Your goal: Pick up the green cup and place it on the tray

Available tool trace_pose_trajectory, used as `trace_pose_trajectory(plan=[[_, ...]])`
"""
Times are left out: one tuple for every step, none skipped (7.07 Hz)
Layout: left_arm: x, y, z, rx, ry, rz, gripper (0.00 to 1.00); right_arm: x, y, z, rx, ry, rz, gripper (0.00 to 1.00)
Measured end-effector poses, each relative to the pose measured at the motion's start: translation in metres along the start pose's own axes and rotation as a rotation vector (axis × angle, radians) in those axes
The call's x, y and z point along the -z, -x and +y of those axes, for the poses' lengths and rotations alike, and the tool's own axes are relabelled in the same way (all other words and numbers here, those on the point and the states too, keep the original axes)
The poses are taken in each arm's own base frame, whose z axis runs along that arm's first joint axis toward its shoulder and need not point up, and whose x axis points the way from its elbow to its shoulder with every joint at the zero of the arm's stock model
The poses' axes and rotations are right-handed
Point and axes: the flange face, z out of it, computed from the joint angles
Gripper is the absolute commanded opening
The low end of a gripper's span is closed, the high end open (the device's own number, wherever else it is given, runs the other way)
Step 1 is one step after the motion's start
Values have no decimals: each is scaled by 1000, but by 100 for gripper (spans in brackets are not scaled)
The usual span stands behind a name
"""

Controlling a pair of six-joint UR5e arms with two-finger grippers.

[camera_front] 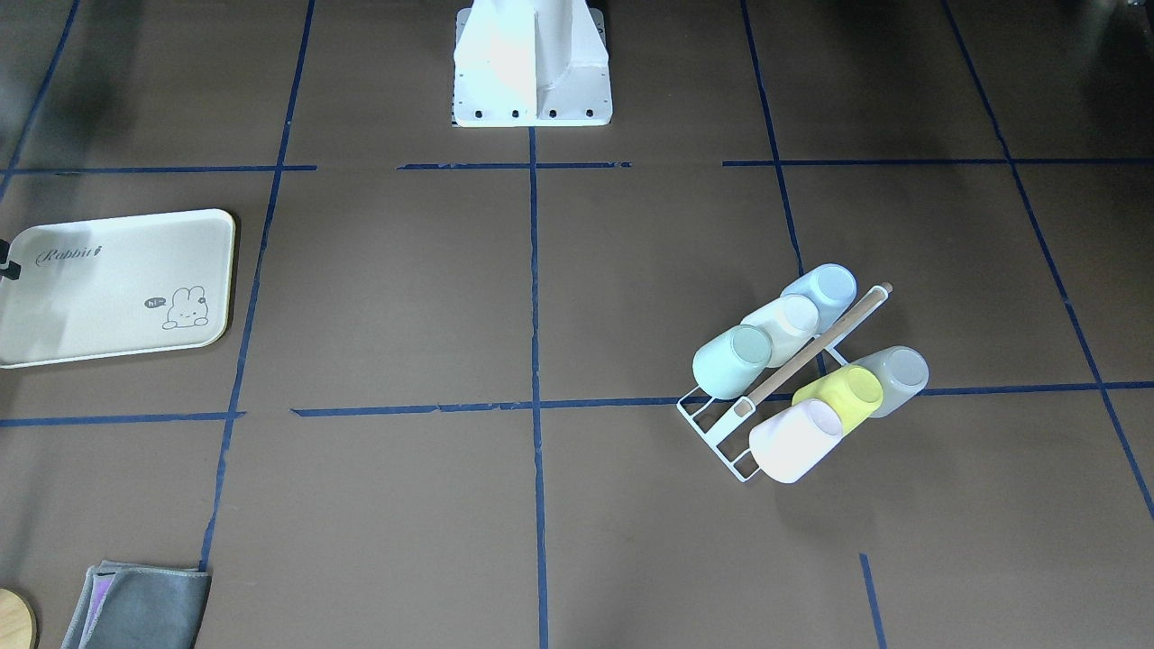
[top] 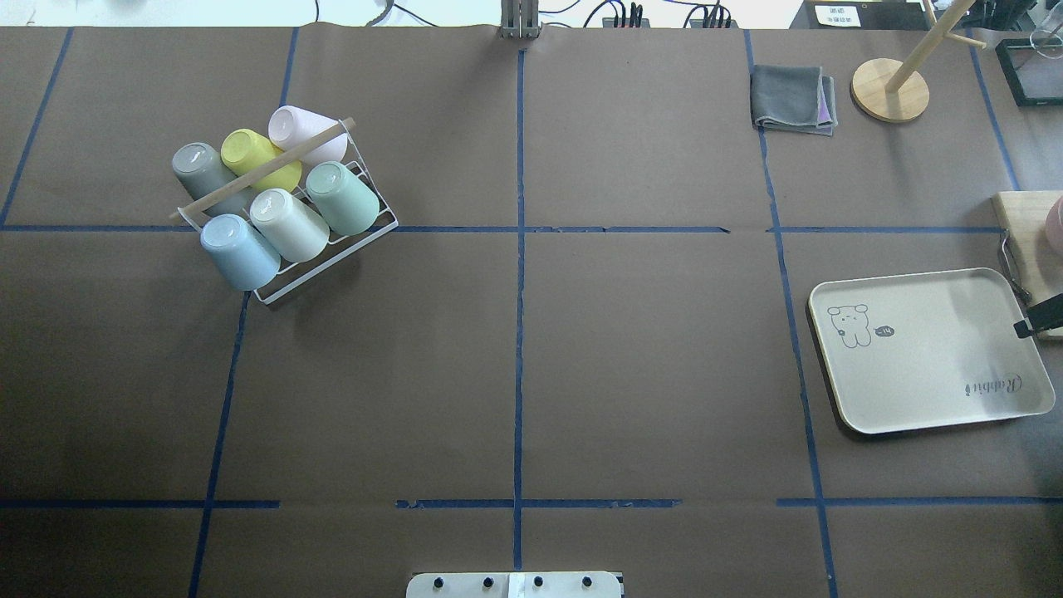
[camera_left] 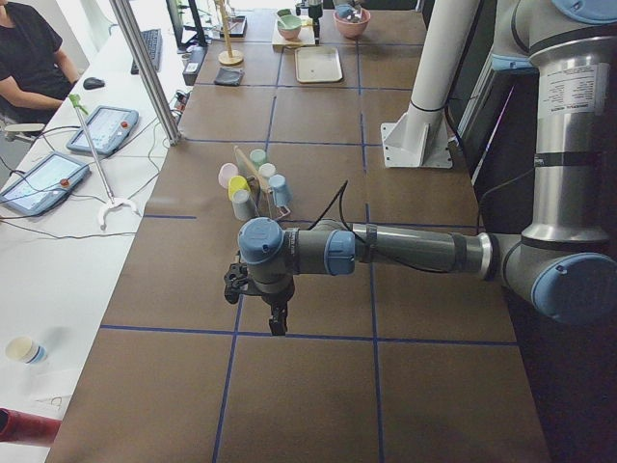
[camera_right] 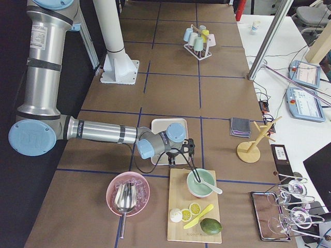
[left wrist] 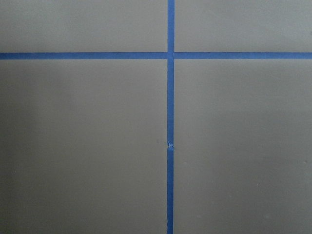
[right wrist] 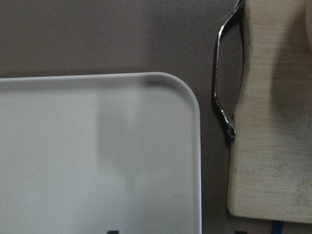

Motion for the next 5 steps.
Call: trace_pose_trajectory(plan=[[0, 0, 0, -2, -1, 0, 100, -6, -2, 2, -4, 13, 4, 74], [0, 0, 0, -3, -1, 0, 100, -12, -5, 3, -8, 24, 8, 71], [1, 0, 0, -4, -2, 0, 100, -17, -8, 5, -13, 35, 12, 68], [1, -1, 0, -6, -4, 0, 100, -20, -10, 6, -16, 43, 14, 67], [3, -2, 0, -8, -7, 0, 100, -23, -10, 7, -15, 49, 17, 65]])
